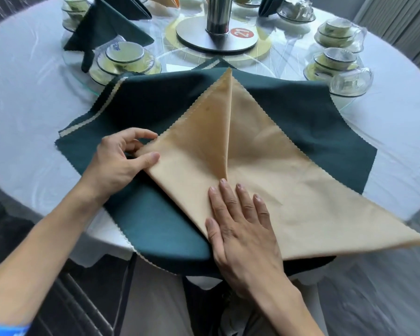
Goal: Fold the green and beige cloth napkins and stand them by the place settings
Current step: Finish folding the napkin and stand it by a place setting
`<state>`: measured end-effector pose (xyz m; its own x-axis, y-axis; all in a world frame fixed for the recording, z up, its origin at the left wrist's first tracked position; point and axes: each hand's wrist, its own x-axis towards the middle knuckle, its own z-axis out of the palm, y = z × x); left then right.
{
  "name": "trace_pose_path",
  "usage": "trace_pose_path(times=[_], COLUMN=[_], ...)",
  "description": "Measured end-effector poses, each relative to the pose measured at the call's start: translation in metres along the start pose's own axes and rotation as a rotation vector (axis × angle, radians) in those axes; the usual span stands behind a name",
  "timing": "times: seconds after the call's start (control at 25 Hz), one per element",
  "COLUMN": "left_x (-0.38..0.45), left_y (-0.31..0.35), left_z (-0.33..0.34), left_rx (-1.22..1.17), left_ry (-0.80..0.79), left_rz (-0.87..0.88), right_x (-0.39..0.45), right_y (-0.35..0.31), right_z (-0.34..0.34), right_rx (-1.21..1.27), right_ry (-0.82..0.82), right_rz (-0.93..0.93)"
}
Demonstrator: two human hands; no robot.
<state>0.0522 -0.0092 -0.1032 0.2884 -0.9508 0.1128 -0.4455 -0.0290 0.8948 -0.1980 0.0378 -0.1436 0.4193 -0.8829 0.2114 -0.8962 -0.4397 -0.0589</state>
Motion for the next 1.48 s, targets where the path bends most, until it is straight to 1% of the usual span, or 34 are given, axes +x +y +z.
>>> trace_pose_path(times=[0.12,0.2,0.28,0.36,0.4,0.48,0.52,0.64,0.72,0.76,0.84,0.88,0.92,1.0,1.04,1.08,1.16,1.24,1.32,1.4,1.48], left_x=[-0.002,-0.002,-0.008,-0.024,-0.035,-0.06,-0.07,-0.082,-0.074,-0.068,-0.056,-0.054,-0.054,-0.07,-0.081,-0.093,-0.114,-0.122,-0.12,-0.121,-0.122], left_y=[-0.004,-0.006,-0.003,0.009,0.016,0.024,0.024,0.013,0.005,0.001,-0.001,-0.002,0.0,0.013,0.021,0.026,0.032,0.03,0.022,0.017,0.016], left_z=[0.005,0.005,0.005,0.01,0.016,0.031,0.039,0.047,0.042,0.038,0.033,0.031,0.031,0.042,0.053,0.067,0.092,0.102,0.104,0.103,0.104], left_rx=[0.078,0.144,0.355,0.57,0.609,0.632,0.654,0.79,0.883,0.922,0.953,0.955,0.978,0.987,0.911,0.81,0.672,0.651,0.763,0.902,0.977], left_ry=[0.009,0.068,0.175,0.243,0.221,0.098,0.014,-0.237,-0.332,-0.352,-0.353,-0.33,-0.269,-0.097,-0.048,-0.036,-0.106,-0.171,-0.223,-0.27,-0.282], left_rz=[0.019,0.017,0.094,0.237,0.304,0.376,0.357,0.21,0.125,0.101,0.052,0.032,0.05,0.18,0.264,0.333,0.372,0.349,0.388,0.435,0.458], right_x=[0.0,0.0,0.0,0.0,0.0,0.001,0.001,0.0,0.001,0.001,0.001,0.001,0.0,0.0,0.0,0.001,0.001,-0.003,-0.014,-0.032,-0.046], right_y=[0.0,0.0,0.0,-0.001,0.0,0.0,0.0,-0.001,0.0,0.0,-0.001,-0.001,-0.001,-0.002,-0.002,-0.002,-0.001,0.008,0.035,0.075,0.123], right_z=[0.0,0.0,0.0,0.001,0.001,0.002,0.002,0.002,0.002,0.003,0.003,0.003,0.003,0.002,0.002,0.003,0.001,-0.004,-0.015,-0.028,-0.04], right_rx=[-0.003,-0.004,-0.007,-0.008,-0.008,-0.004,-0.001,0.008,0.003,-0.001,0.005,0.011,0.018,0.032,0.039,0.044,0.079,0.211,0.352,0.347,0.309], right_ry=[0.006,0.008,0.008,0.004,0.001,-0.005,-0.003,0.009,0.018,0.02,0.023,0.023,0.023,0.02,0.018,0.015,-0.003,-0.032,-0.075,-0.127,-0.176], right_rz=[-0.003,-0.001,0.0,0.0,0.002,0.0,-0.001,0.003,0.001,-0.001,0.001,0.003,0.007,0.017,0.024,0.029,0.014,-0.019,-0.106,-0.24,-0.28])
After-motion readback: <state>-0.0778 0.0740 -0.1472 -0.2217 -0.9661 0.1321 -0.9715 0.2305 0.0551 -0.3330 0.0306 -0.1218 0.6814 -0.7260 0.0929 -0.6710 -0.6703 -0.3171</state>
